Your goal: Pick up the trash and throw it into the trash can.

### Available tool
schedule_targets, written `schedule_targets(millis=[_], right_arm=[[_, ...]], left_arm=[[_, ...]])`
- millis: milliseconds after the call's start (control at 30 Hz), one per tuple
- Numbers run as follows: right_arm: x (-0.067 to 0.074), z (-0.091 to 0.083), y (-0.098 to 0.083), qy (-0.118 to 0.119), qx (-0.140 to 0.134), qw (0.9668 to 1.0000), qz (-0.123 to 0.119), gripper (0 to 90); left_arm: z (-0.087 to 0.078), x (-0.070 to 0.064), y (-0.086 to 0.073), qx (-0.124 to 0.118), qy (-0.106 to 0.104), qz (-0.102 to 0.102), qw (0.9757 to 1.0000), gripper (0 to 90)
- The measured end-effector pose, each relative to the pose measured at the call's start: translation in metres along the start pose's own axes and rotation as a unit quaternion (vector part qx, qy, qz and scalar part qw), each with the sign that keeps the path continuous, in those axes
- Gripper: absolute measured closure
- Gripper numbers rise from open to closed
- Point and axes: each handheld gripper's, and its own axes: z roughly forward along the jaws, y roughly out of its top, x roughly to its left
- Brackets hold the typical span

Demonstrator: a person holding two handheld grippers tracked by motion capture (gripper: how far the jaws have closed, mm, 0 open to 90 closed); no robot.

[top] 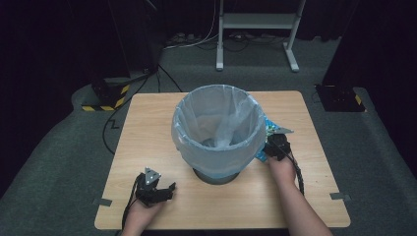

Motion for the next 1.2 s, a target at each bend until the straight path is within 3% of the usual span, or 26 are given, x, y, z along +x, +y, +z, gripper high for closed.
schedule_targets(millis=[133, 267, 333, 400, 500, 600, 700, 867, 900, 1000, 1033, 1100, 1167, 1200], right_arm=[[0.003, -0.017, -0.017, 0.000, 0.008, 1.0000, -0.001, 60.1], [0.008, -0.052, -0.049, 0.029, 0.004, 0.9996, -0.001, 58.7], [0.012, -0.074, -0.066, 0.041, -0.008, 0.9991, -0.012, 57.9], [0.011, -0.096, -0.075, 0.032, -0.033, 0.9987, -0.022, 57.2], [-0.006, -0.113, -0.074, 0.006, -0.060, 0.9981, -0.013, 53.7], [-0.036, -0.106, -0.065, -0.015, -0.059, 0.9978, 0.023, 47.2], [-0.055, -0.089, -0.056, -0.017, -0.050, 0.9968, 0.060, 42.2], [-0.064, -0.066, -0.039, 0.017, -0.028, 0.9945, 0.100, 38.9], [-0.063, -0.059, -0.039, 0.020, -0.010, 0.9937, 0.110, 38.5], [-0.060, -0.047, -0.045, 0.017, 0.020, 0.9934, 0.112, 40.7], [-0.058, -0.048, -0.047, 0.009, 0.013, 0.9946, 0.103, 44.1], [-0.054, -0.051, -0.048, 0.017, 0.017, 0.9958, 0.089, 63.0], [-0.046, -0.053, -0.049, 0.019, 0.024, 0.9982, 0.052, 77.8], [-0.044, -0.054, -0.050, 0.022, 0.026, 0.9983, 0.046, 81.1]], left_arm=[[0.000, 0.001, 0.000, 0.003, -0.002, 0.005, 1.0000, 16.2], [0.000, 0.001, 0.000, 0.003, -0.002, 0.005, 1.0000, 16.2], [0.000, 0.001, 0.000, 0.003, -0.002, 0.005, 1.0000, 16.2], [0.000, 0.001, 0.000, 0.003, -0.002, 0.005, 1.0000, 16.2], [0.000, 0.000, 0.000, 0.001, -0.001, 0.002, 1.0000, 16.2], [0.000, 0.000, 0.000, 0.001, -0.001, 0.003, 1.0000, 16.2], [0.000, 0.000, 0.001, 0.002, -0.002, 0.002, 1.0000, 16.2], [0.001, 0.001, 0.001, 0.001, -0.002, 0.003, 1.0000, 16.2], [0.001, 0.001, 0.001, 0.001, -0.002, 0.003, 1.0000, 16.2], [0.001, 0.001, 0.001, 0.001, -0.002, 0.003, 1.0000, 16.2], [0.001, 0.001, 0.001, 0.001, -0.002, 0.003, 1.0000, 16.3], [0.001, 0.001, 0.001, 0.001, -0.002, 0.003, 1.0000, 16.2], [0.001, 0.001, 0.001, 0.001, -0.003, 0.003, 1.0000, 16.3], [0.001, 0.001, 0.001, 0.001, -0.003, 0.004, 1.0000, 16.3]])
